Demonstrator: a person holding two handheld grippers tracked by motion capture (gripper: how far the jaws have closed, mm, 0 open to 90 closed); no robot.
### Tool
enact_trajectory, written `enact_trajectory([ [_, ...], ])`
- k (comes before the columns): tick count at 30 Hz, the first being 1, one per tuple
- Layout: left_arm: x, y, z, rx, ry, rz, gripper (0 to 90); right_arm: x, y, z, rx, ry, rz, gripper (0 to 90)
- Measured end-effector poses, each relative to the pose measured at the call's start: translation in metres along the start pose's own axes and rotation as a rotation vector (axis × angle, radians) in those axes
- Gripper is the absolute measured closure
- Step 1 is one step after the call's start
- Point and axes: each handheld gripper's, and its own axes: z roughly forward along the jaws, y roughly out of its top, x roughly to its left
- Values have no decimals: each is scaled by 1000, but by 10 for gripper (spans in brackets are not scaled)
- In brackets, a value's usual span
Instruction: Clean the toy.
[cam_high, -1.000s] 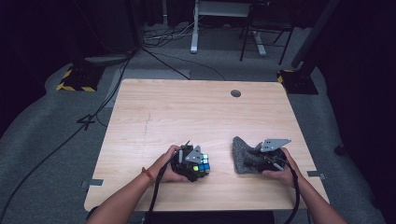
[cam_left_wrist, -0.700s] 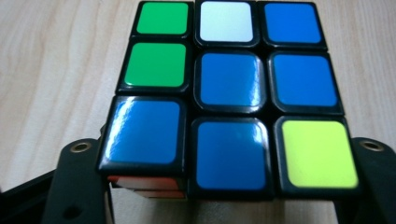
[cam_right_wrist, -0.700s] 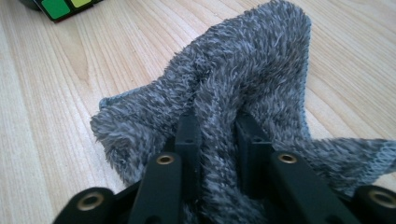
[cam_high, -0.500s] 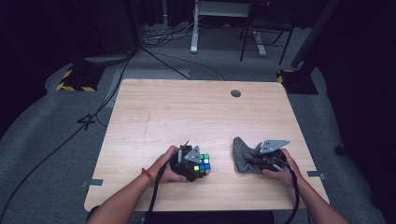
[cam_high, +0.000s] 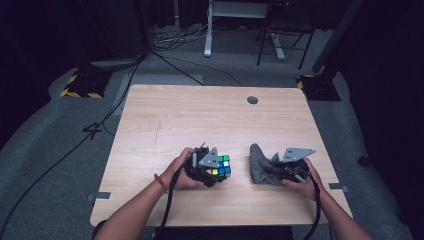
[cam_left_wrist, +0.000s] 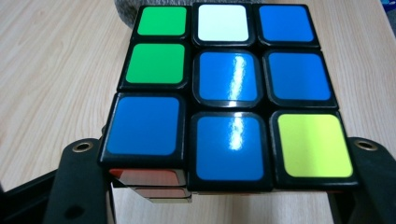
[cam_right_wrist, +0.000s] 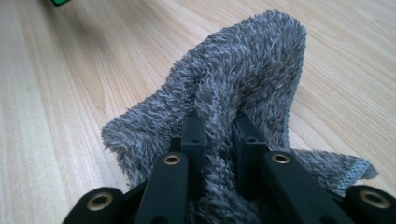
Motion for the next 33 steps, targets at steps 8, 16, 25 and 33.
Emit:
enact_trajectory([
  [8,1,4,3,-5,4,-8,336,3,6,-8,-43,16,-11,786],
  [16,1,6,4,1,8,10,336,6,23,-19,-124,14,-27,787],
  [25,-2,13,7,24,10,35,337,22,53,-18,-176,76,-73,787],
  [33,1,14,7,33,33,30,337,38,84,-11,-214,145,-113,787],
])
